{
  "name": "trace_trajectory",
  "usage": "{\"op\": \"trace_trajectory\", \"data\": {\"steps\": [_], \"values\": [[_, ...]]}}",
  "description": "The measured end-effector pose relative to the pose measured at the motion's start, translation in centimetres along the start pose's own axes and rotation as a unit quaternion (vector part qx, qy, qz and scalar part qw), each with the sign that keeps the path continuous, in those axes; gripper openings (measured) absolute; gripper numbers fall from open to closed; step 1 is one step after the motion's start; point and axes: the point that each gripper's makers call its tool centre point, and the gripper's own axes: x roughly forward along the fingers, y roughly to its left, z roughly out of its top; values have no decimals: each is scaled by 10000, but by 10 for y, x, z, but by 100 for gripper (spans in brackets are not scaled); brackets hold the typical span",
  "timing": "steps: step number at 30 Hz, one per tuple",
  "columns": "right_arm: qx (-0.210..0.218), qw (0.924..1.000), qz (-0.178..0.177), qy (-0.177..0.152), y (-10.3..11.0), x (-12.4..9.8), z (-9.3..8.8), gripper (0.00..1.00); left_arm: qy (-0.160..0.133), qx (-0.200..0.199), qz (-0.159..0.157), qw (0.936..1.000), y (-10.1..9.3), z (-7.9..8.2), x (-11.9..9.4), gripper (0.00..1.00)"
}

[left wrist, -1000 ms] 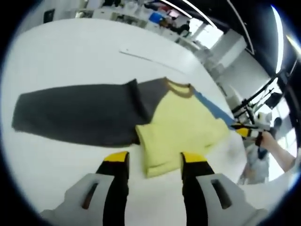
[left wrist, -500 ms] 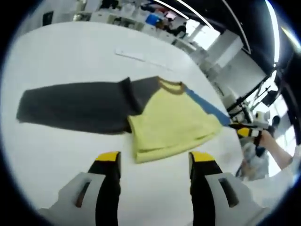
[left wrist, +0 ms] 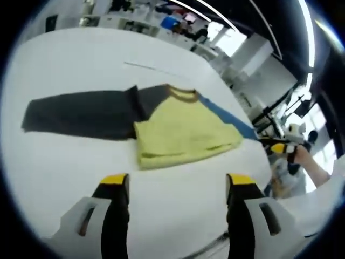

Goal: Fold the garment on the visible template until the final outline fits inside the template.

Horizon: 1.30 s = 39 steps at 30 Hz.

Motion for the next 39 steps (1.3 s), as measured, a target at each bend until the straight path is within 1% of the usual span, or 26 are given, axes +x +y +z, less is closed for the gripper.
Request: {"op": "trace_trajectory", "data": {"steps": [6, 14, 18, 23, 27, 28, 31, 36, 39], "values": [[62, 9999, 72, -103, 10, -11, 1, 88, -96, 65, -83, 9999, -12, 0, -9, 75], [-78, 9999, 93, -109, 16, -24, 2, 92, -188, 151, -150, 9996, -25, -4, -18, 79], [-141, 9998, 105, -92, 18, -30, -1, 94, -230, 156, -186, 9994, -31, -7, -26, 82], [-209, 9995, 234, -88, 26, -35, -7, 99, -227, 194, -187, 9994, -38, -14, -36, 84], [-237, 9994, 225, -148, 29, -41, -8, 100, -262, 224, -145, 9993, -42, -20, -46, 84], [-231, 9993, 219, -197, 30, -42, -7, 100, -277, 212, -140, 9993, -42, -20, -48, 84], [-226, 9992, 244, -203, 34, -45, -8, 100, -324, 168, -120, 9993, -43, -21, -54, 85], [-241, 9992, 272, -182, 38, -50, -13, 100, -395, 150, -97, 9991, -45, -19, -61, 88], [-166, 9992, 269, -241, 39, -54, -13, 100, -385, 159, -138, 9990, -49, -19, -64, 94]]}}
